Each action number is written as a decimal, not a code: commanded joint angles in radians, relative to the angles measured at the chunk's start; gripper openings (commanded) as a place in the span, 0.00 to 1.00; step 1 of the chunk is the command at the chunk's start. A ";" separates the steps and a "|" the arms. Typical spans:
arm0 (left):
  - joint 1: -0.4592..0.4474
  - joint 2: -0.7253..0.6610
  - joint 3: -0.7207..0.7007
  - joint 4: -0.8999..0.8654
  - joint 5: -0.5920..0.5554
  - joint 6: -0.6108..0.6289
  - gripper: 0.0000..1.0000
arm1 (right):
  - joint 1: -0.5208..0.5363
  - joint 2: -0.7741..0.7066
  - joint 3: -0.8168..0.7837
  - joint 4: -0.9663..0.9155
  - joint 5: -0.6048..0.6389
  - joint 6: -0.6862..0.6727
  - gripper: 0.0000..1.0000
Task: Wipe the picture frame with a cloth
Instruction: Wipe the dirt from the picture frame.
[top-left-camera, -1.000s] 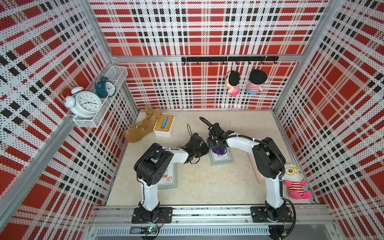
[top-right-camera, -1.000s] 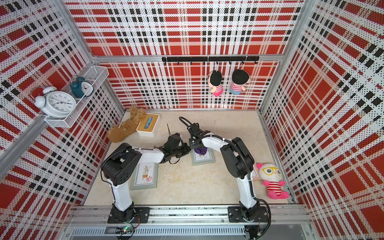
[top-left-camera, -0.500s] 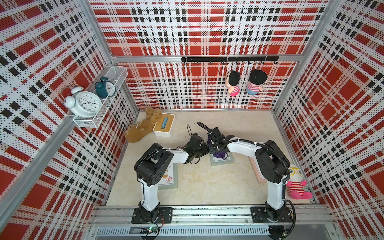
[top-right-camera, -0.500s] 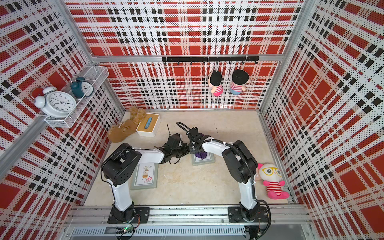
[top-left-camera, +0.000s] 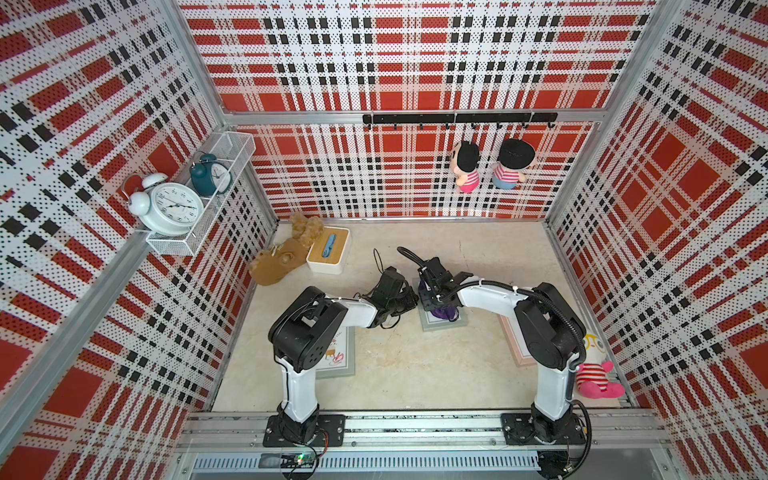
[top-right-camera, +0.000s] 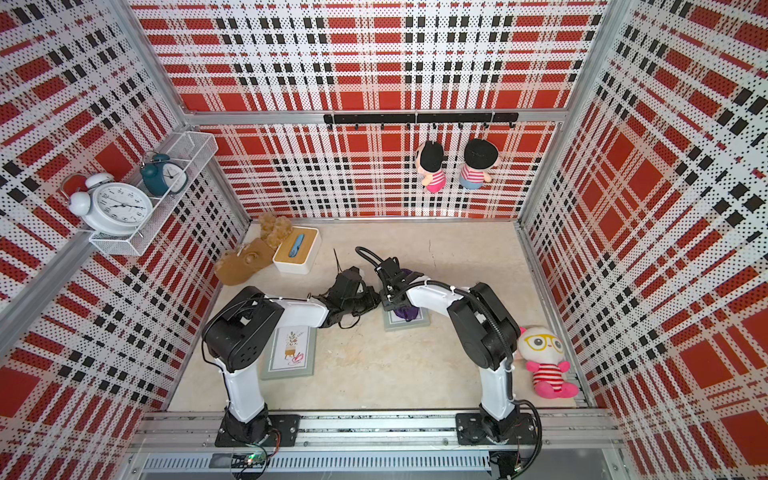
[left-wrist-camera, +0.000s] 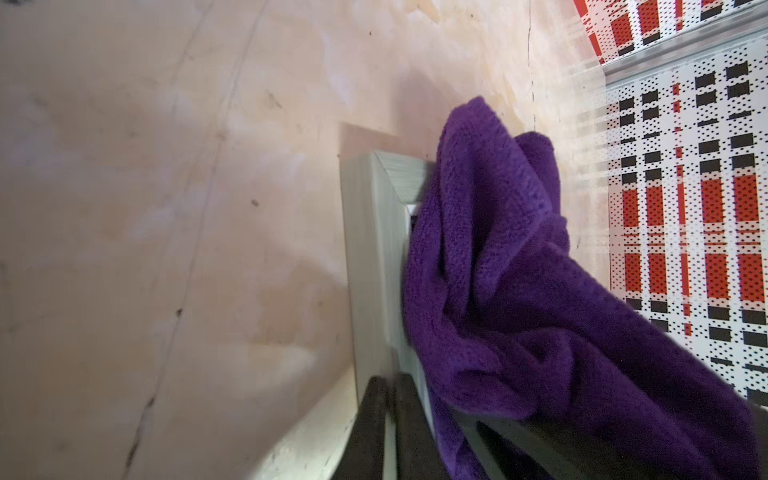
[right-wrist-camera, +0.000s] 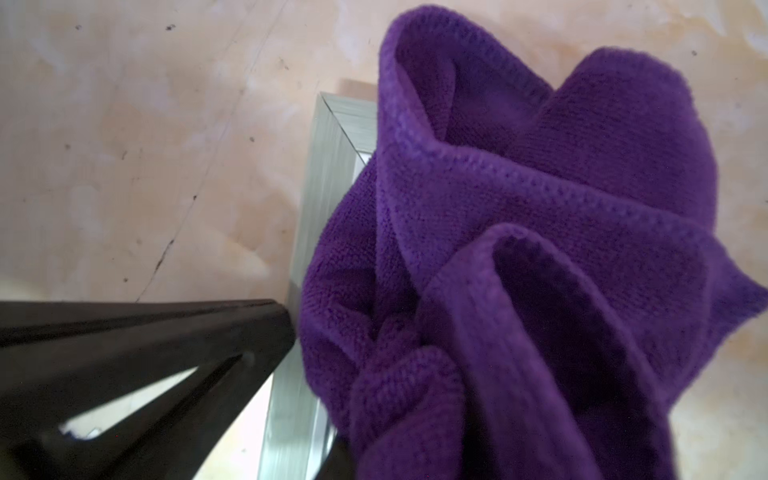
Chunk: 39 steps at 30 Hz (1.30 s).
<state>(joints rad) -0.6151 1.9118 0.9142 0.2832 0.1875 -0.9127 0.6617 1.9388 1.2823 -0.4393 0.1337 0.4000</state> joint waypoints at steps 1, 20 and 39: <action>-0.018 0.055 -0.052 -0.182 -0.002 0.012 0.10 | -0.086 0.050 -0.012 -0.103 0.006 0.036 0.00; -0.019 0.068 -0.050 -0.177 0.003 0.014 0.10 | -0.105 0.106 0.046 -0.161 0.113 0.037 0.00; -0.014 0.061 -0.051 -0.177 0.004 0.015 0.10 | -0.080 0.171 0.179 -0.136 0.022 0.024 0.00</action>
<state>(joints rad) -0.6289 1.9141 0.9134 0.2909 0.2020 -0.9123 0.5800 2.0487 1.4570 -0.5167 0.1249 0.4210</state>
